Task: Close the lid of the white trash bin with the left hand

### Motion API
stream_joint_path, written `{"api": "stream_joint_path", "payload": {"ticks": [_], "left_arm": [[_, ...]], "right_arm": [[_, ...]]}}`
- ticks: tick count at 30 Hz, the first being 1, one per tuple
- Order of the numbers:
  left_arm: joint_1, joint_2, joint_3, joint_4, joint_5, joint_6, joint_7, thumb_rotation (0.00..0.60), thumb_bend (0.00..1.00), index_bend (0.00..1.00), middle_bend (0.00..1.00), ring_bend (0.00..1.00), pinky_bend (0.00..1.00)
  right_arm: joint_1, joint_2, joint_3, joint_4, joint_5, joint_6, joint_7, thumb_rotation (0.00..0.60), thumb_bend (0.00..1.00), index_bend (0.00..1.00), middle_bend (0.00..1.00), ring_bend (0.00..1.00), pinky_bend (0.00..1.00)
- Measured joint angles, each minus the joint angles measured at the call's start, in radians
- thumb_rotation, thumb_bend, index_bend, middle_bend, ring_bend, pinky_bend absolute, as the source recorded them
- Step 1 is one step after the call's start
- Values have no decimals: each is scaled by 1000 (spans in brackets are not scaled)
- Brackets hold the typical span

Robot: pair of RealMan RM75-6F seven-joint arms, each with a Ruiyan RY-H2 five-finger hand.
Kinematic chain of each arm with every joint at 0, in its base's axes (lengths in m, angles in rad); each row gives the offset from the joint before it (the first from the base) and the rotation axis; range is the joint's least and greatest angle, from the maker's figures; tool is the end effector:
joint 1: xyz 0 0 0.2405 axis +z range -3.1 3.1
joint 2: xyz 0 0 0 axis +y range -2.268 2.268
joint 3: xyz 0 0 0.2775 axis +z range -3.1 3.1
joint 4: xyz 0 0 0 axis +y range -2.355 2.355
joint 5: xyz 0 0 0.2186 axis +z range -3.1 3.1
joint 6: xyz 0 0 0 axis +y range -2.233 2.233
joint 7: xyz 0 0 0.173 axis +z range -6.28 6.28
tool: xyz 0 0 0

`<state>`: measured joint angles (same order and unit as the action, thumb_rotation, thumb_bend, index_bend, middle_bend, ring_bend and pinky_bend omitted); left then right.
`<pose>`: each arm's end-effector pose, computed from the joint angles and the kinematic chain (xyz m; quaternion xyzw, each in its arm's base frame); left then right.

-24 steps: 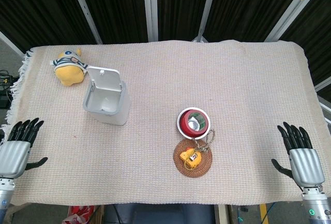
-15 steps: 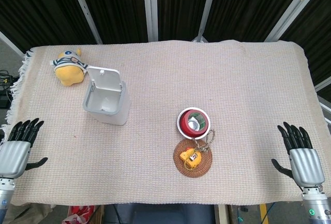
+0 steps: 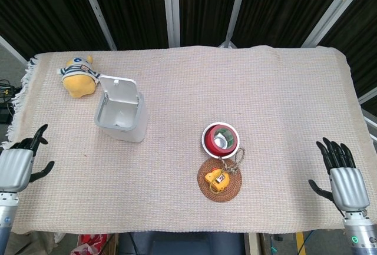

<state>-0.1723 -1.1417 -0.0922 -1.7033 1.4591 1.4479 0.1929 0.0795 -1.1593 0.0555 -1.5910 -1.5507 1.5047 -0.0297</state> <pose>-0.2959 0.2464 0.1474 -0.6170 -0.3467 -0.3874 0.5908 -0.3255 -0.2116 0.1493 0.6049 -0.3680 0.4013 0.5811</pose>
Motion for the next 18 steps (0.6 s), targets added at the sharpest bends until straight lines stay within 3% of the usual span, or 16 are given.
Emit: {"api": "stream_joint_path", "payload": {"ticks": [6,13,18], "left_arm": [[-77,58,-81,-110,-63,-71,31,600,610,0,998,927,967],[-196,173,-189,-247,-241,-230,80,600,665,0,1000,950,980],[-302,238,-253,-292,-432,-359,126,600,671,0,1000,950,980]], "right_arm": [[3,-3,2,0,1,-3,4,600,237,0,0,0,0],[3,-3,6,-5,10,-3,16,600,238,0,0,0,0],[3,-3,5,-9,15,-8,21,600,237,0,0,0,0]]}}
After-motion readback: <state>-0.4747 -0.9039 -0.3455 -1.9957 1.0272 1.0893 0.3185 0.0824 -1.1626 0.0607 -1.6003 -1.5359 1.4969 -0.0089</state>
